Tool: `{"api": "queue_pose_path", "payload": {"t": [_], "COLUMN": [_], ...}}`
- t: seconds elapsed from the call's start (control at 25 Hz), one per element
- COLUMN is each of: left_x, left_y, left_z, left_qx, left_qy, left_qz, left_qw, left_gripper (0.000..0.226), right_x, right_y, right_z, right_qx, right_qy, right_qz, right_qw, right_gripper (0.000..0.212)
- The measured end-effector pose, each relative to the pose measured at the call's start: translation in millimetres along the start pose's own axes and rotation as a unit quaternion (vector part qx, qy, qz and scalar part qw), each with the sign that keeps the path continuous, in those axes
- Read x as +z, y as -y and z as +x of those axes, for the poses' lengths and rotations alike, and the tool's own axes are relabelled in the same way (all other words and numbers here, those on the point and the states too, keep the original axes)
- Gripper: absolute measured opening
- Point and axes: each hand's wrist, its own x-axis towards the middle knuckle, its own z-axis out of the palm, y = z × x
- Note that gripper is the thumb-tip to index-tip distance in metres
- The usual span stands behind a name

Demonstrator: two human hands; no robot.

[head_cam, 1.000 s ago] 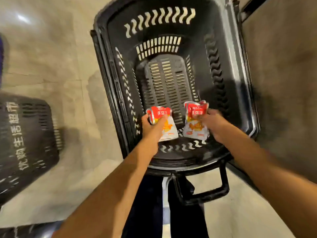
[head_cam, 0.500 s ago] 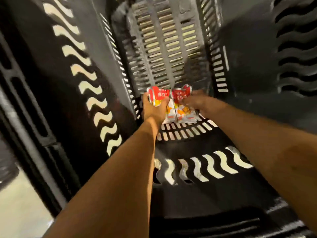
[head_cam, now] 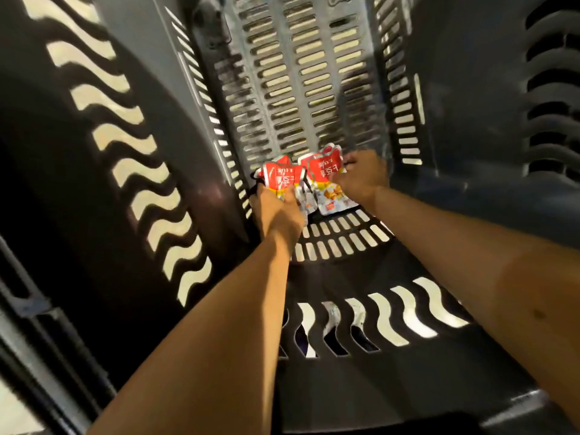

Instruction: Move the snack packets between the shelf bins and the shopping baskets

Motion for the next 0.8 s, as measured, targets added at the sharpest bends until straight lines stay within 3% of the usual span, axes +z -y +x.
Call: {"api": "queue_pose_path", "payload": {"t": [0.24, 0.44, 0.6, 0.8], "left_x": [-3.3, -7.1, -23.7, -75.1], "left_y": [-10.5, -14.0, -21.7, -50.9], "left_z": [-11.7, -14.8, -32.6, -104.3], "left_qx": [-0.034, -0.024, 0.008, 0.100], "left_qy": [-0.031, -0.041, -0.032, 0.010], "left_qz": [-0.028, 0.029, 0.061, 0.176], "left_qw": [0.999, 0.998, 0.998, 0.979], "left_gripper": [0.030, 0.033, 0.035, 0.036], "right_x": [13.8, 14.0, -2.3, -51.9], "right_y": [-7.6, -4.2, 7.4, 43.7], "right_z": [-5.9, -5.5, -26.4, -106.9], "right_qx": [-0.049, -0.077, -0.056, -0.083], "right_qy": [-0.002, 0.002, 0.012, -0.015], "right_qz": [-0.034, -0.156, -0.196, -0.164], "right_qw": [0.998, 0.985, 0.979, 0.983], "right_gripper": [0.023, 0.036, 0.046, 0.039]}}
